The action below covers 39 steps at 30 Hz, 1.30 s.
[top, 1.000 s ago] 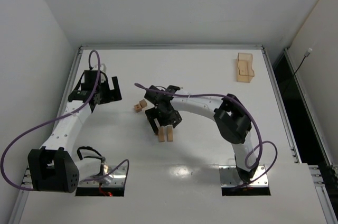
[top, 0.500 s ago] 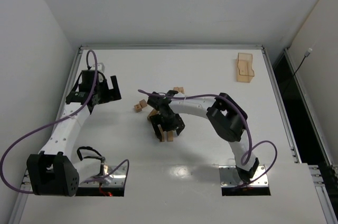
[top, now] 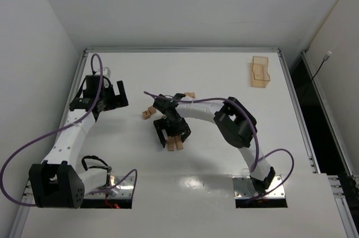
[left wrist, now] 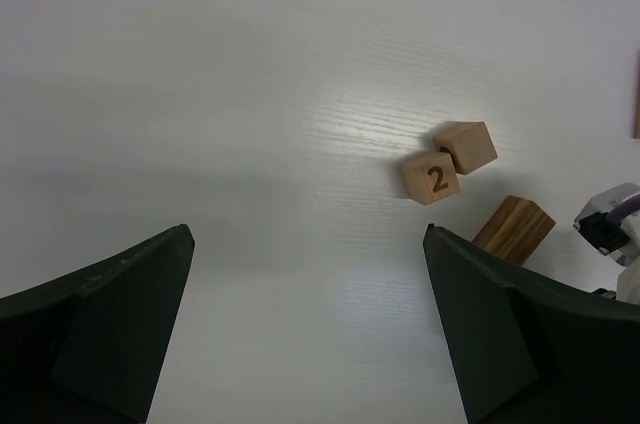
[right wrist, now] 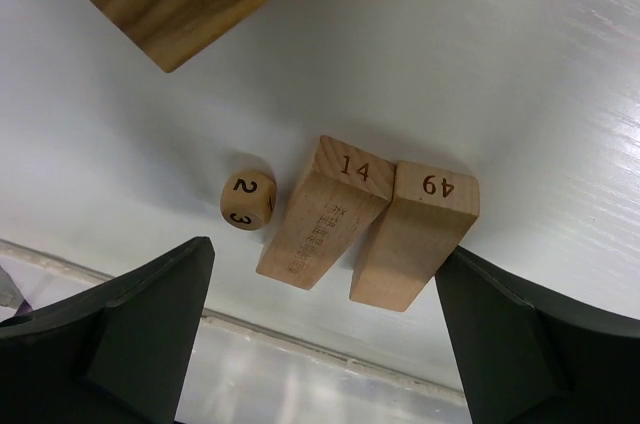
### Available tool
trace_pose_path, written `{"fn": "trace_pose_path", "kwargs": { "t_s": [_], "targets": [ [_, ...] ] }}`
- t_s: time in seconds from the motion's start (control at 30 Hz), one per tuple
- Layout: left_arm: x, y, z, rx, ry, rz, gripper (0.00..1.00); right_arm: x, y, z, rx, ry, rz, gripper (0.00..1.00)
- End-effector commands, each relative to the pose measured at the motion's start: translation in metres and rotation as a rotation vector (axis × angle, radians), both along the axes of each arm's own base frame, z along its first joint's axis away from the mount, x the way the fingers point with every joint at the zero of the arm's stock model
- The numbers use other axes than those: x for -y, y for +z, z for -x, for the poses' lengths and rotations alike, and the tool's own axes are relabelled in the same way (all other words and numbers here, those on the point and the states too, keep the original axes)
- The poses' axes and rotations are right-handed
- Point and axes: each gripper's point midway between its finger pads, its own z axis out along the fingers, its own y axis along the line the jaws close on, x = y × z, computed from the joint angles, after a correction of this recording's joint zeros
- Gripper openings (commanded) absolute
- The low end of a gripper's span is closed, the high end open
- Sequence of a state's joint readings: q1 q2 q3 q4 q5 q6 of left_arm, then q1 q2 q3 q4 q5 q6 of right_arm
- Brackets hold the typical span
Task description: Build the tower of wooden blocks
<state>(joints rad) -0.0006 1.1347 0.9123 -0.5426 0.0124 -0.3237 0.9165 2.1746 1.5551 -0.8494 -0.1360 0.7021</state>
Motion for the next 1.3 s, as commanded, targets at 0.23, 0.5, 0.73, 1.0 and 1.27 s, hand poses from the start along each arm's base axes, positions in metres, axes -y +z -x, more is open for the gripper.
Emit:
{"fn": "trace_pose_path", "kwargs": {
  "t_s": [0.23,0.5,0.73,1.0,1.27],
  "targets": [
    [0.000,0.010,-0.005,0.044,0.000,0.017,1.00,-0.005,-0.005,-0.005,0.003,-0.032,0.003,0.89],
    [-0.001,0.011,-0.005,0.044,0.008,0.029,1.00,0.012,-0.017,-0.010,0.023,-0.055,0.079,0.77],
    [-0.002,0.009,-0.007,0.044,0.011,0.035,1.00,0.021,-0.020,-0.022,0.054,-0.077,0.115,0.64],
    [0.000,0.001,-0.009,0.015,0.011,0.049,1.00,0.028,-0.027,-0.023,0.045,-0.085,0.143,0.63],
    [0.000,0.002,-0.011,0.024,0.011,0.049,1.00,0.020,-0.031,-0.030,0.057,-0.067,0.129,0.59]
  ]
}}
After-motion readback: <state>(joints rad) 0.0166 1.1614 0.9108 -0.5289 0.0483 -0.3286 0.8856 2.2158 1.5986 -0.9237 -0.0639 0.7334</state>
